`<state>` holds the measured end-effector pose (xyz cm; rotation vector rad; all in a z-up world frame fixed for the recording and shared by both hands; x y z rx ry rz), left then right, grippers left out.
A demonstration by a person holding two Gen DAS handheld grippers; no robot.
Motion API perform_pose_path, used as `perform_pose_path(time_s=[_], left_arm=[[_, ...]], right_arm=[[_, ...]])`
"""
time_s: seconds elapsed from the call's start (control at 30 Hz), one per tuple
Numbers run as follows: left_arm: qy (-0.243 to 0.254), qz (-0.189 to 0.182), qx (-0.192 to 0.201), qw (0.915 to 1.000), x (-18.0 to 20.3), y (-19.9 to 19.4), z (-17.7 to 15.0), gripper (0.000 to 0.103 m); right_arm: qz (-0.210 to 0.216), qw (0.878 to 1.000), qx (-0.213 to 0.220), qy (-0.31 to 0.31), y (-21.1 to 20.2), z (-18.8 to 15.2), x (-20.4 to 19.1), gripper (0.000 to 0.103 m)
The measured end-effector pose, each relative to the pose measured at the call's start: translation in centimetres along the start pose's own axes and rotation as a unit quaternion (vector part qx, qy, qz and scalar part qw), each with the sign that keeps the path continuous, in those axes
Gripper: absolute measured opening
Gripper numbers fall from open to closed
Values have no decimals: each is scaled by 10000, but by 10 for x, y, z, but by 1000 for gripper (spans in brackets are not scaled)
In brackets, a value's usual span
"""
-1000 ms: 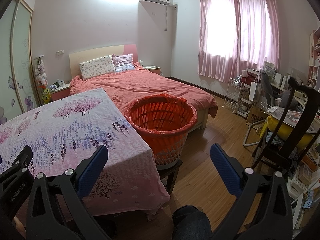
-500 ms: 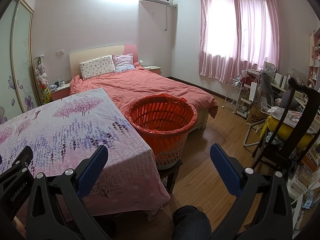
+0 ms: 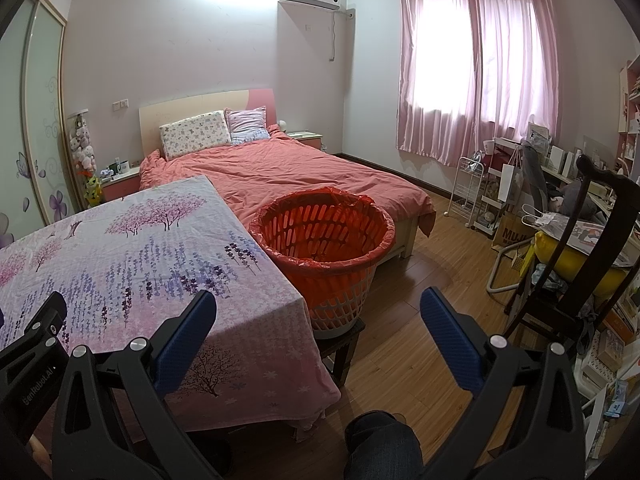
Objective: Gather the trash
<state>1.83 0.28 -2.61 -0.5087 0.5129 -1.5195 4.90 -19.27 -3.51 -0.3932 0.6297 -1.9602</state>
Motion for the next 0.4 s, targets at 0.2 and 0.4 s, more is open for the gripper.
perform_pose_path(time_s=[0.2,0.4], left_arm=[[2,31,9,10000,-1,-1,0,99],[-26,11,-16,10000,-3,1,2,99]], right_arm=[[2,10000,2,-3,0,1,0,101],[2,10000,3,-4,0,1,1,101]])
Point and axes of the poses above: each gripper's, at about its wrist camera, not at the fingertips, and y roughly the way its jaws point, x to its right, z to its top, the point moved 2 cm from there along y, roughly the way its jaws point, and after that the axes turned 7 degrees about -x, right-handed, at the moved point
